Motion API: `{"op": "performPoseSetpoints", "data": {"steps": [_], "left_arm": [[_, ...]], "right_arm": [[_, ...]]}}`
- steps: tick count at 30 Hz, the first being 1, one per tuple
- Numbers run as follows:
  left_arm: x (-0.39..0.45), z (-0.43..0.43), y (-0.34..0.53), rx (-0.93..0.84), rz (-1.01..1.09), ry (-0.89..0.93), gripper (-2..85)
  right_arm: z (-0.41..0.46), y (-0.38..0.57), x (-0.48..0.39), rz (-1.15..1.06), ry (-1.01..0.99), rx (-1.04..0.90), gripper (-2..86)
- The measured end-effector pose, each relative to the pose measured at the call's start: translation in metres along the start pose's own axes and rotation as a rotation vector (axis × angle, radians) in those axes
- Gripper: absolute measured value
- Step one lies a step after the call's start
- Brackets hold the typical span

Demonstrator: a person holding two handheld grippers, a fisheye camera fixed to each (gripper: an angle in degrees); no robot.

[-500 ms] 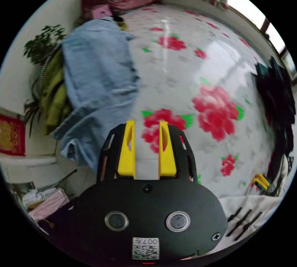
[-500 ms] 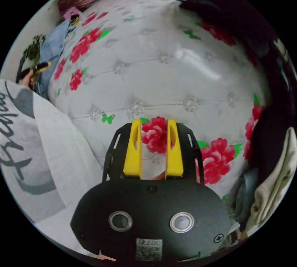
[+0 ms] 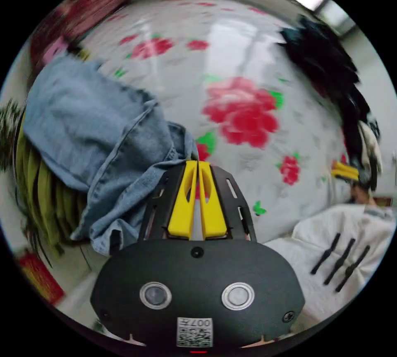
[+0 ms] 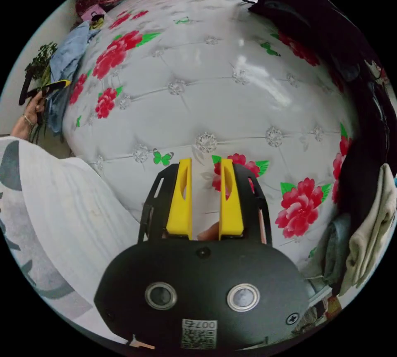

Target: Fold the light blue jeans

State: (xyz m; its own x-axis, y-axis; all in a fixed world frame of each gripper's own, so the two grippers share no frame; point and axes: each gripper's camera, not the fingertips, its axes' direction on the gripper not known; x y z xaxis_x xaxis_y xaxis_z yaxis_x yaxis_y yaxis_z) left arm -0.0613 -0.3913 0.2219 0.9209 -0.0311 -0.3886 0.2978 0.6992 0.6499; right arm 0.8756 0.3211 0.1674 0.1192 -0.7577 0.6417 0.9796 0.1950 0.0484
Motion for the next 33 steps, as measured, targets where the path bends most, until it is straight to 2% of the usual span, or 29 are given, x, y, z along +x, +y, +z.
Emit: {"op": "performPoseSetpoints", "data": {"steps": [2, 3, 5, 6, 8, 9, 12, 14, 20, 24, 29, 32, 33], "left_arm": [[0.086, -0.021, 0.000, 0.044, 0.300, 0.126, -0.9], [0.110, -0.027, 0.002, 0.048, 0.382, 0.177, -0.9], [0.202, -0.054, 0.019, 0.081, 0.716, 0.365, -1.0], [0.224, -0.058, 0.024, 0.063, 0.808, 0.425, -1.0], [0.297, -0.062, 0.052, -0.057, 1.116, 0.669, -1.0], [0.304, -0.061, 0.053, -0.072, 1.131, 0.661, -1.0], [0.284, -0.059, 0.040, -0.142, 1.090, 0.774, -1.0], [0.260, -0.060, 0.046, -0.107, 1.034, 0.826, -1.0], [0.206, -0.083, 0.059, 0.058, 0.920, 0.795, -1.0], [0.167, -0.096, 0.064, 0.101, 0.843, 0.789, -1.0], [0.077, -0.098, 0.070, 0.157, 0.578, 0.878, -1.0], [0.023, -0.101, 0.076, 0.202, 0.443, 0.883, -1.0], [0.013, -0.103, 0.077, 0.213, 0.418, 0.871, -1.0]], "right_arm": [[-0.008, 0.005, -0.006, 0.015, -0.058, 0.070, 8.3], [-0.016, 0.007, -0.009, 0.016, -0.100, 0.121, 8.3], [-0.030, 0.007, -0.013, 0.017, -0.148, 0.202, 8.4], [-0.041, 0.004, -0.014, 0.015, -0.174, 0.254, 8.4], [-0.058, -0.002, -0.014, 0.012, -0.205, 0.327, 8.6], [-0.068, -0.008, -0.013, 0.007, -0.216, 0.359, 8.8], [-0.089, -0.026, -0.013, -0.022, -0.215, 0.400, 9.4], [-0.096, -0.038, -0.016, -0.058, -0.209, 0.401, 9.8], [-0.087, -0.104, -0.032, -0.140, -0.186, 0.313, 10.3], [-0.071, -0.164, -0.047, -0.165, -0.184, 0.235, 9.9], [-0.047, -0.223, -0.072, -0.182, -0.234, 0.161, 7.6], [-0.024, -0.251, -0.088, -0.194, -0.302, 0.062, 2.8], [-0.019, -0.256, -0.092, -0.181, -0.248, 0.018, 1.5]]}}
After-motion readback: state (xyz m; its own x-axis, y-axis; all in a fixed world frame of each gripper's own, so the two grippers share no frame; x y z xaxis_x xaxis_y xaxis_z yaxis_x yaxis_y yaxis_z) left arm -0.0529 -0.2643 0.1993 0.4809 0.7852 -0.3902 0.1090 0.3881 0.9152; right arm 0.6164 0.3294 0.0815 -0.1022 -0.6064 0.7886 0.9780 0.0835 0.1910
